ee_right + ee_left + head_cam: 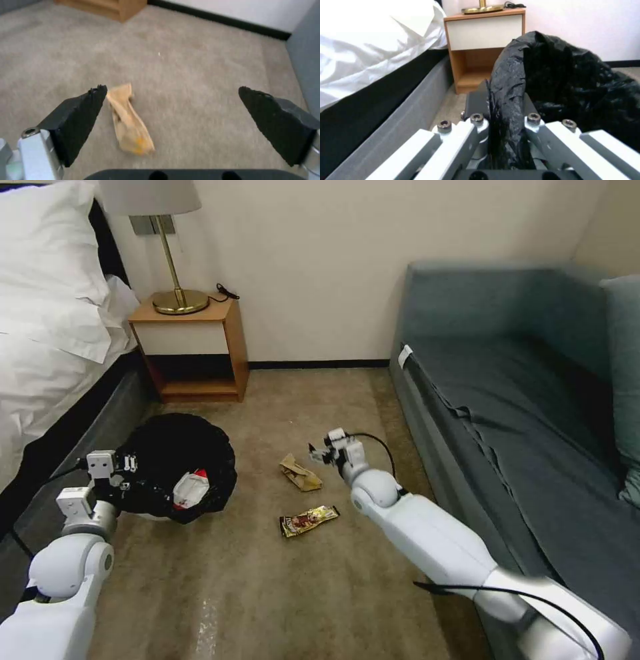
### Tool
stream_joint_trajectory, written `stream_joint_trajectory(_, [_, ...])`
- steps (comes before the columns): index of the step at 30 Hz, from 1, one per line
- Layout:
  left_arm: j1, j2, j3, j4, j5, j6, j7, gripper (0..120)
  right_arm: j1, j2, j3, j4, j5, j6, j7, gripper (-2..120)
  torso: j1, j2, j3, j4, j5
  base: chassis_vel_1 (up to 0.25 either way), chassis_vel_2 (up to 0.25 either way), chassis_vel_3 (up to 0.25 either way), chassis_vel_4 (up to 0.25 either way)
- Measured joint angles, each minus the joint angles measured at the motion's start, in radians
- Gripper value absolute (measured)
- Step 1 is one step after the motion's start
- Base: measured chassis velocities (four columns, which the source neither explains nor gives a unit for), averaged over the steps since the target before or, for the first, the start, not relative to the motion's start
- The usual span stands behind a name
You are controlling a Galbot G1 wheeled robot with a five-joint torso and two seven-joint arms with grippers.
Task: Pick up the trash bin, then pick up the garbage on the floor and place it into the trash bin.
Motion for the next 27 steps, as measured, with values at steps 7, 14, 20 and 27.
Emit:
stream_joint_trajectory(7, [0.018,-0.009,-0.005,0.006,0.009,-0.007,0.004,7,-0.064,-0.003,0.023,0.009,-0.027,0.0,0.004,100,0.0,0.0,0.0,0.0,0.0,0.0,0.0,0.0,0.0])
stream_joint_trajectory(14, [0.029,0.001,-0.015,0.01,0.009,-0.012,0.009,7,-0.108,-0.016,0.047,0.006,-0.035,-0.006,-0.001,100,0.0,0.0,0.0,0.0001,0.0,0.0,0.0,0.0,0.0])
stream_joint_trajectory(20, [0.024,0.014,-0.013,0.005,0.002,-0.011,0.012,7,-0.122,-0.023,0.052,0.013,-0.035,-0.012,-0.012,100,0.0,0.0,0.0,-0.0001,0.0,0.0,0.0,0.0,0.0])
stream_joint_trajectory(27, [0.017,0.039,-0.024,0.01,-0.024,-0.004,0.012,7,-0.128,-0.026,0.051,0.005,-0.035,-0.015,-0.038,100,0.0,0.0,0.0,-0.0001,-0.0001,0.0,0.0,0.0,0.0])
